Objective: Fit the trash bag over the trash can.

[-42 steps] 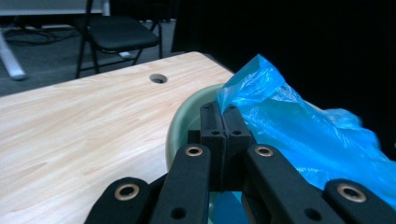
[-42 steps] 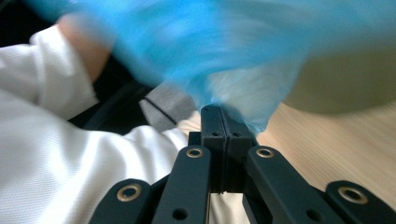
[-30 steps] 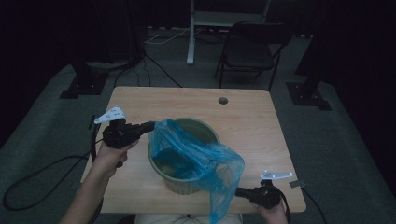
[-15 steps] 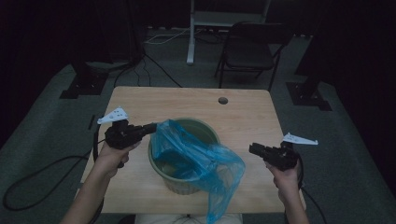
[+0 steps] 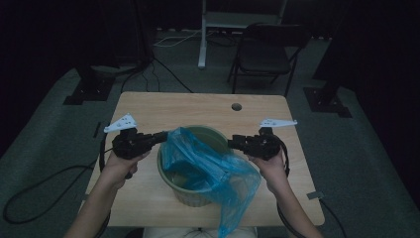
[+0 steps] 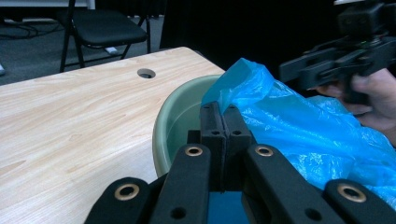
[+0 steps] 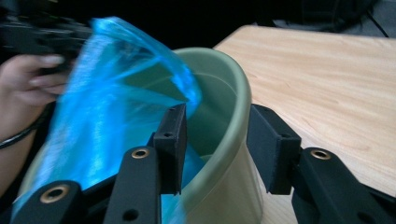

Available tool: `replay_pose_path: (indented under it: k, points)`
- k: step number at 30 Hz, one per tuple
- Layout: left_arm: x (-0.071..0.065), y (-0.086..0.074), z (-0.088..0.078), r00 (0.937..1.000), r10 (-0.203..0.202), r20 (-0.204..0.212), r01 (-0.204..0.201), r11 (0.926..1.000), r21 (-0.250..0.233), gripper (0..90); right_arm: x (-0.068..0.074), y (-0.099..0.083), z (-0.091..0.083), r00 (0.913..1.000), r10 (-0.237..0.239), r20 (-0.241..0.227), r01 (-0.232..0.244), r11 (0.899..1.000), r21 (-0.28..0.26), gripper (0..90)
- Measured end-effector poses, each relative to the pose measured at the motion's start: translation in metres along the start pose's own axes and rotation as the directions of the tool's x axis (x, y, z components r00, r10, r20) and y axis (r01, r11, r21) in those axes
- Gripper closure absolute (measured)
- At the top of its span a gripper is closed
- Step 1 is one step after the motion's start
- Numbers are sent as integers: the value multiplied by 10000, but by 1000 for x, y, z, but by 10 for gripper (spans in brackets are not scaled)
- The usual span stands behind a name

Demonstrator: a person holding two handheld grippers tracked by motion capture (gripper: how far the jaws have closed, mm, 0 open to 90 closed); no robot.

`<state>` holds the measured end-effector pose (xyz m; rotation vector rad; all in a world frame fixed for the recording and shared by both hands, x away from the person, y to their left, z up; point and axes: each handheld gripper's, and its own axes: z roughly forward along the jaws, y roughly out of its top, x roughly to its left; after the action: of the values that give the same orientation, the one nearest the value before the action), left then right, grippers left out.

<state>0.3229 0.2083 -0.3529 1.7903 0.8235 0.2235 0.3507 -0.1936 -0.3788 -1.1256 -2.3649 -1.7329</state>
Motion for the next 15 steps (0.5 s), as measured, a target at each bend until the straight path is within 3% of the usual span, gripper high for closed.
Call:
replay_pose_path:
  k: [7, 11, 12, 15]
  points:
    - [1, -1, 1, 10000, -14, 17, 14, 10000, 5, 900, -10, 7, 24, 9987, 211, 467, -232, 9987, 447, 689]
    - [3, -1, 0, 10000, -42, -6, 42, 10000, 19, 900, -11, 9, 31, 9985, 360, 401, -383, 9976, 579, 731]
    - [3, -1, 1, 10000, -53, 16, 53, 10000, 8, 900, -8, 11, 33, 9968, 238, 762, -281, 9981, 557, 747]
    - [3, -2, 2, 10000, -64, -3, 64, 10000, 52, 900, -7, 12, 34, 9951, 189, 974, -246, 9980, 583, 760]
